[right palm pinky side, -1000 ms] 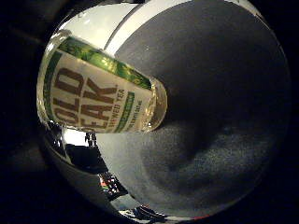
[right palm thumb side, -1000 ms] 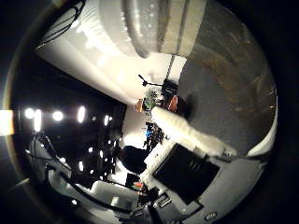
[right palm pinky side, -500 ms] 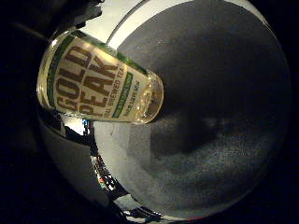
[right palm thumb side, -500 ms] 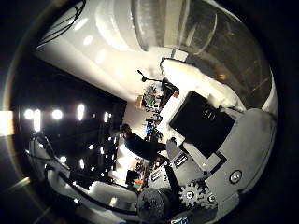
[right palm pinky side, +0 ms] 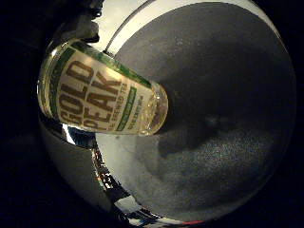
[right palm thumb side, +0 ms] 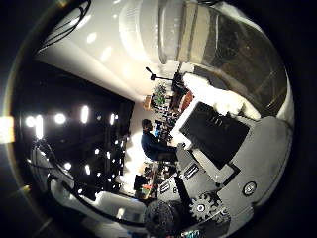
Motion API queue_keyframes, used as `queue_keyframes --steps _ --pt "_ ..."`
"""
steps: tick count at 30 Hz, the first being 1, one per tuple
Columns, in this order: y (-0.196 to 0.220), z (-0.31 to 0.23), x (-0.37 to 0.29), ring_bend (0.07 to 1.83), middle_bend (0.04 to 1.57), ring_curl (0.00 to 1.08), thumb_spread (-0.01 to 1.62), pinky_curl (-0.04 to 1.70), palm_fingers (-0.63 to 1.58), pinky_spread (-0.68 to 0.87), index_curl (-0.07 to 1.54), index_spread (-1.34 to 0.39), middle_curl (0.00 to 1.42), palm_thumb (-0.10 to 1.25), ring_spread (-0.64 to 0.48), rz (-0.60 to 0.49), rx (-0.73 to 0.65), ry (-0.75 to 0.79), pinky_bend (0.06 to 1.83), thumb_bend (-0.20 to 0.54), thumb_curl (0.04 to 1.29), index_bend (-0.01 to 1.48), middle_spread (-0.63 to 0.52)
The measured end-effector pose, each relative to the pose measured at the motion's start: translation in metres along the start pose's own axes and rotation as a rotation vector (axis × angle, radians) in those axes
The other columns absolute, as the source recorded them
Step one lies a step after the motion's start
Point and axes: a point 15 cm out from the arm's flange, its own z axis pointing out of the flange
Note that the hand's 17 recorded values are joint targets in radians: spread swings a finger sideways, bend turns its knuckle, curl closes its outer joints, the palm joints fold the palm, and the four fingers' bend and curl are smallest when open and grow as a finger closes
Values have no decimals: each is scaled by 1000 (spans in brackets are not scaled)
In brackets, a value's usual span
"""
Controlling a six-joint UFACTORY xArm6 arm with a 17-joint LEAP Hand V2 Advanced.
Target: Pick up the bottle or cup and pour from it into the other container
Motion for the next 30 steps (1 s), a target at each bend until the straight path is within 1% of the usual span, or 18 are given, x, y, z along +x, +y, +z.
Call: queue_keyframes --steps 5,8,13,17,22,26,30 --pt "-10 -4 -28 1476 1383 637 336 570 1105 -180 802 -179 726 1149 -170 -20 -3 31 1459 -17 856 1169 -95" --pt "-17 -3 -48 1477 1385 646 309 619 1100 -177 804 -177 730 1141 -170 -29 -29 75 1437 -18 879 1175 -91" --pt "-28 -2 -84 1474 1392 657 282 696 1102 -187 805 -175 735 1127 -170 -31 -90 212 1390 -20 904 1184 -90" --pt "-39 8 -108 1476 1389 663 266 760 1105 -196 805 -174 736 1119 -170 -38 -119 287 1349 -19 921 1186 -89" --pt "-37 27 -134 1472 1385 666 247 827 1108 -204 802 -172 738 1119 -170 -20 -215 387 1302 -19 938 1187 -89" --pt "-43 49 -168 1467 1381 668 226 871 1113 -210 800 -171 739 1113 -171 -59 -270 450 1271 -20 943 1188 -90" --pt "-56 53 -192 1464 1378 670 209 914 1116 -216 797 -170 740 1108 -171 -88 -310 578 1242 -20 946 1188 -90"
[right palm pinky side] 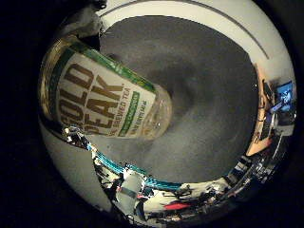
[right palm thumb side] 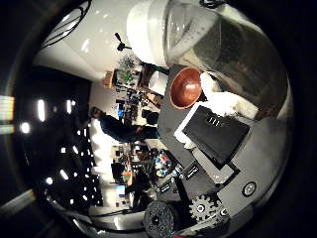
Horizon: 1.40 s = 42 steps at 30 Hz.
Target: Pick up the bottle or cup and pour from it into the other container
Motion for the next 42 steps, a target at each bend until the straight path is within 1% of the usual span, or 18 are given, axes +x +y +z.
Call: queue_keyframes --steps 7,12,18,24,32,37,42 --pt "-18 -7 -56 1458 1376 673 187 978 1121 -227 796 -171 742 1105 -172 -82 -91 230 1189 -20 945 1194 -90" --pt "-19 5 -84 1458 1377 678 181 1013 1125 -235 795 -172 745 1097 -173 -153 -201 386 1162 -20 940 1192 -90" --pt "-21 22 -108 1455 1368 681 169 1042 1131 -242 794 -172 745 1094 -172 -241 -300 566 1143 -20 935 1188 -90" --pt "-23 35 -111 1447 1364 681 169 1053 1135 -255 794 -172 746 1090 -172 -298 -377 732 1136 -20 934 1185 -90" --pt "-29 47 -109 1441 1359 675 152 1050 1148 -260 786 -169 741 1087 -170 -329 -444 943 1125 -21 928 1187 -89" --pt "-38 57 -109 1441 1362 673 151 1046 1149 -260 784 -168 742 1083 -170 -320 -445 1067 1122 -22 923 1188 -89" --pt "-43 77 -121 1441 1366 673 156 1044 1150 -259 782 -168 742 1079 -170 -325 -430 1132 1122 -21 920 1188 -88"
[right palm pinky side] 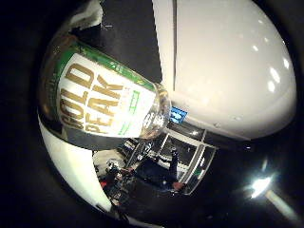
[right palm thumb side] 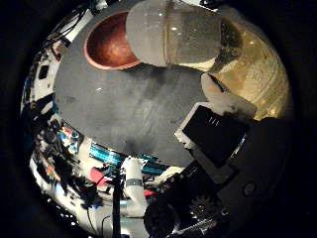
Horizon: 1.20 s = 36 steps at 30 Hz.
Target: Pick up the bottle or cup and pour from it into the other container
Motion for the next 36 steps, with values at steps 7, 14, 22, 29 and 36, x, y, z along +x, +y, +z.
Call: queue_keyframes --steps 7,14,22,29,36 --pt "-20 -7 -34 1439 1364 672 171 1032 1152 -254 779 -167 741 1070 -170 8 17 49 1141 -21 918 1184 -88" --pt "-35 -7 -56 1441 1364 671 174 1018 1154 -249 774 -170 741 1069 -169 3 29 84 1149 -21 920 1183 -88" --pt "-37 -5 -54 1442 1359 669 182 1009 1154 -254 773 -170 737 1065 -168 18 35 82 1154 -22 914 1180 -88" --pt "-35 0 -45 1443 1361 668 183 1003 1154 -260 773 -169 735 1065 -168 32 28 76 1157 -22 911 1180 -88" --pt "-27 -12 -24 1444 1362 667 183 1000 1154 -262 773 -171 733 1065 -168 65 61 59 1159 -22 910 1180 -88"
